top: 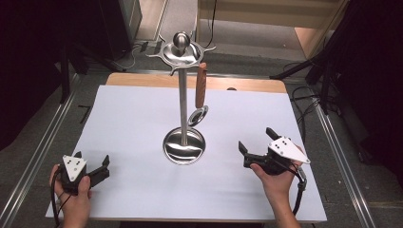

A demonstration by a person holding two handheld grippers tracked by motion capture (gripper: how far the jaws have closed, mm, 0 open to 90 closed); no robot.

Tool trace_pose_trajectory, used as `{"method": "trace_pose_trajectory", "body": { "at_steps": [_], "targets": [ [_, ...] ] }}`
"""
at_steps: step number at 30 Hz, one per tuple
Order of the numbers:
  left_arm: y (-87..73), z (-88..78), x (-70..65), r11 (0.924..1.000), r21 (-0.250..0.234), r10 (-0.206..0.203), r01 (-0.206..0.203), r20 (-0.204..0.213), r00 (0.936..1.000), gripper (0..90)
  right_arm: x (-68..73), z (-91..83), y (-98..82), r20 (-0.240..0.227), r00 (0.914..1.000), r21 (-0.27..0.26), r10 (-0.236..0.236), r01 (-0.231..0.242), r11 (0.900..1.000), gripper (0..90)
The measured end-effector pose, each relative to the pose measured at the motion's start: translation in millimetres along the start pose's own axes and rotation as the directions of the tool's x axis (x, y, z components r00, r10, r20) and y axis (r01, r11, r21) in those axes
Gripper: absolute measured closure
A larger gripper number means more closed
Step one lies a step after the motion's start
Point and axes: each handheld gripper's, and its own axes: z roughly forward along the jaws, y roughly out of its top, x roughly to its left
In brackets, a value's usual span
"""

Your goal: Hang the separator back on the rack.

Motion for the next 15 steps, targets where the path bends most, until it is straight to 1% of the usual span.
{"method": "trace_pose_trajectory", "body": {
  "at_steps": [2,5,14,15],
  "targets": [
    [0.0,-0.2,0.2,1.0,-0.001,0.001,-0.001,0.0,1.0,13.6,-1.1,-0.6,-2.2,0.001,1.0,0.005,-0.001,0.001,1.0,0.0],
    [0.0,-0.1,0.3,1.0,-0.002,-0.002,0.002,0.001,1.0,13.6,-6.9,-4.1,-12.5,0.018,0.9998,0.029,-0.007,0.006,1.0,0.0],
    [-0.2,-0.3,0.7,0.9999,-0.007,-0.007,0.008,0.005,1.0,13.6,-24.9,-16.0,-30.3,0.058,0.9982,0.066,0.012,-0.016,0.998,0.0],
    [-0.2,-0.3,0.8,0.9999,-0.008,-0.007,0.007,0.005,1.0,13.6,-26.7,-17.1,-31.9,0.063,0.998,0.069,0.007,-0.011,0.998,0.0]
  ]
}}
